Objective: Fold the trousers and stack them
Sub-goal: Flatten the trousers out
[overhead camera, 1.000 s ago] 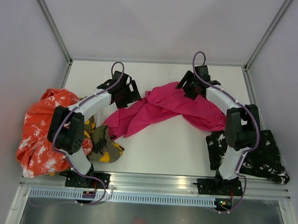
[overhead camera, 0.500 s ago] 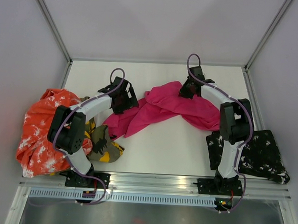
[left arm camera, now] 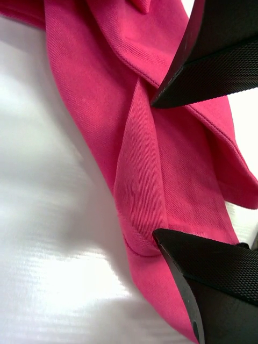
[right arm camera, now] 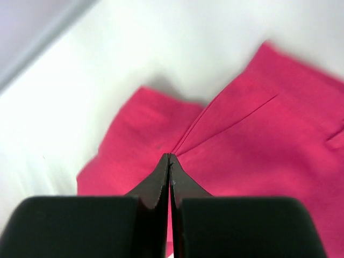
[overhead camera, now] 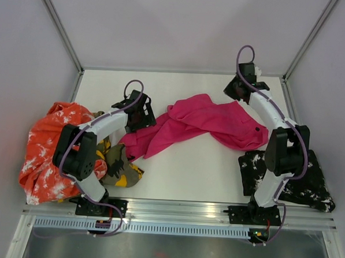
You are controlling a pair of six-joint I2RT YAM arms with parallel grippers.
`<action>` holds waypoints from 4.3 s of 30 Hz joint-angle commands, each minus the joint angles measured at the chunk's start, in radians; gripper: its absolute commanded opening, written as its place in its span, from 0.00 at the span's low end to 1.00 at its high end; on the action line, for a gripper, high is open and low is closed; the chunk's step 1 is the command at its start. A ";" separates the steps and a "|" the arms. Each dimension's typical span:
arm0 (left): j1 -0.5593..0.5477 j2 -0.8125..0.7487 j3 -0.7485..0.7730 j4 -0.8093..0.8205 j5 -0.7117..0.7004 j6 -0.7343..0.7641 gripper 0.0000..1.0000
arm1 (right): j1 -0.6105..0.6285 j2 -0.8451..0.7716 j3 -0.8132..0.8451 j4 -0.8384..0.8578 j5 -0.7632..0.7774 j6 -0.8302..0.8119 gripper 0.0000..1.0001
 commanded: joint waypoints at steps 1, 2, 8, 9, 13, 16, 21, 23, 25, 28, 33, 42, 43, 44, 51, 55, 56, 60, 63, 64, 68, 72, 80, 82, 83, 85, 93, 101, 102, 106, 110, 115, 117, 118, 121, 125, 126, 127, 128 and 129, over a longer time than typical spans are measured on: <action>0.001 -0.050 0.015 -0.044 -0.058 0.049 0.98 | -0.099 -0.061 0.048 -0.013 -0.042 -0.041 0.00; 0.001 -0.051 0.018 -0.052 -0.058 0.049 0.98 | -0.104 -0.060 0.054 -0.041 -0.065 -0.035 0.01; 0.001 -0.052 0.008 -0.055 -0.067 0.036 1.00 | 0.029 -0.064 -0.068 -0.040 -0.178 0.050 0.84; 0.001 -0.047 0.010 -0.056 -0.064 0.037 1.00 | 0.052 -0.060 -0.074 -0.036 -0.184 0.056 0.85; 0.001 -0.044 0.001 -0.055 -0.055 0.039 1.00 | 0.140 -0.023 -0.065 -0.017 -0.171 0.076 0.85; 0.001 -0.051 -0.010 -0.055 -0.058 0.039 1.00 | 0.178 0.017 -0.033 -0.012 -0.168 0.091 0.81; 0.001 -0.053 -0.038 -0.055 -0.070 0.042 1.00 | 0.219 0.090 -0.002 -0.009 -0.178 0.105 0.71; 0.003 -0.053 -0.044 -0.053 -0.075 0.042 1.00 | 0.230 0.109 -0.008 -0.010 -0.180 0.110 0.70; 0.003 -0.052 -0.047 -0.052 -0.082 0.045 1.00 | 0.232 0.121 -0.018 -0.010 -0.174 0.108 0.61; 0.003 -0.045 -0.051 -0.044 -0.090 0.046 1.00 | 0.233 0.127 -0.015 -0.010 -0.166 0.102 0.26; 0.004 -0.036 -0.050 -0.032 -0.085 0.039 1.00 | 0.232 0.106 0.082 -0.076 -0.080 0.052 0.00; 0.014 -0.019 -0.028 0.040 -0.076 0.088 0.97 | 0.066 -0.031 0.183 -0.119 0.033 0.018 0.00; 0.015 -0.012 -0.030 0.057 -0.067 0.100 0.96 | 0.043 -0.037 0.186 -0.119 0.033 0.002 0.00; 0.015 -0.010 -0.036 0.074 -0.056 0.140 0.95 | -0.007 -0.046 0.186 -0.119 0.030 -0.001 0.00; 0.015 0.022 -0.021 0.197 0.037 0.393 0.92 | -0.127 -0.018 0.185 -0.121 0.033 -0.068 0.00; 0.015 0.030 -0.008 0.192 0.080 0.514 0.91 | -0.150 0.028 0.188 -0.119 0.006 -0.079 0.00; 0.015 0.028 -0.013 0.192 0.079 0.542 0.91 | -0.158 0.049 0.197 -0.119 0.003 -0.085 0.00; 0.015 0.042 -0.005 0.189 0.028 0.571 0.85 | -0.187 0.095 0.222 -0.119 -0.019 -0.097 0.00; 0.015 0.044 0.008 0.177 -0.032 0.583 0.85 | -0.201 0.103 0.228 -0.118 -0.034 -0.100 0.00; 0.015 0.028 0.010 0.178 -0.039 0.583 0.85 | -0.201 0.101 0.223 -0.119 -0.034 -0.104 0.00; 0.015 -0.027 0.007 0.177 -0.071 0.582 0.84 | -0.201 0.103 0.211 -0.119 -0.033 -0.113 0.00; 0.015 -0.029 -0.004 0.172 -0.068 0.615 0.87 | -0.201 0.117 0.209 -0.115 -0.039 -0.111 0.00; 0.014 -0.068 -0.021 0.164 -0.111 0.660 0.93 | -0.201 0.140 0.240 -0.115 -0.046 -0.111 0.00; 0.015 -0.065 -0.031 0.178 -0.130 0.686 0.94 | -0.201 0.140 0.249 -0.113 -0.052 -0.111 0.00; 0.015 -0.055 -0.030 0.177 -0.130 0.688 0.94 | -0.201 0.140 0.251 -0.113 -0.063 -0.111 0.00; 0.014 -0.036 -0.025 0.169 -0.131 0.685 0.97 | -0.202 0.141 0.246 -0.113 -0.068 -0.110 0.00; 0.017 0.013 -0.009 0.197 -0.119 0.740 1.00 | -0.201 0.147 0.223 -0.101 -0.103 -0.099 0.00; 0.017 -0.051 0.047 0.207 -0.108 0.746 1.00 | -0.201 0.146 0.199 -0.090 -0.109 -0.094 0.00; 0.017 -0.058 0.051 0.209 -0.120 0.761 1.00 | -0.201 0.147 0.199 -0.089 -0.112 -0.094 0.00; 0.017 -0.067 0.077 0.200 -0.142 0.803 1.00 | -0.201 0.147 0.180 -0.079 -0.120 -0.090 0.00; 0.021 -0.070 0.073 0.197 -0.136 0.829 1.00 | -0.201 0.144 0.165 -0.072 -0.118 -0.085 0.00; 0.078 0.000 0.044 0.175 -0.010 0.765 1.00 | -0.201 0.146 0.166 -0.066 -0.120 -0.082 0.00; 0.107 0.016 0.032 0.169 0.042 0.723 1.00 | -0.201 0.144 0.165 -0.064 -0.118 -0.081 0.00; 0.118 0.028 0.030 0.167 0.037 0.712 1.00 | -0.201 0.143 0.165 -0.066 -0.118 -0.081 0.00; 0.158 0.037 0.036 0.155 0.001 0.701 1.00 | -0.201 0.144 0.162 -0.064 -0.120 -0.082 0.00; 0.181 0.054 0.044 0.119 -0.001 0.655 0.97 | -0.201 0.143 0.148 -0.059 -0.146 -0.074 0.00; 0.181 0.059 0.042 0.108 0.013 0.636 0.95 | -0.201 0.144 0.147 -0.059 -0.148 -0.071 0.00; 0.181 0.064 0.042 0.097 0.022 0.620 0.93 | -0.201 0.144 0.145 -0.058 -0.148 -0.071 0.00; 0.181 0.068 0.033 0.088 0.049 0.594 0.90 | -0.201 0.143 0.144 -0.058 -0.148 -0.070 0.00; 0.181 0.068 0.028 0.069 0.062 0.582 0.88 | -0.201 0.143 0.143 -0.058 -0.148 -0.070 0.00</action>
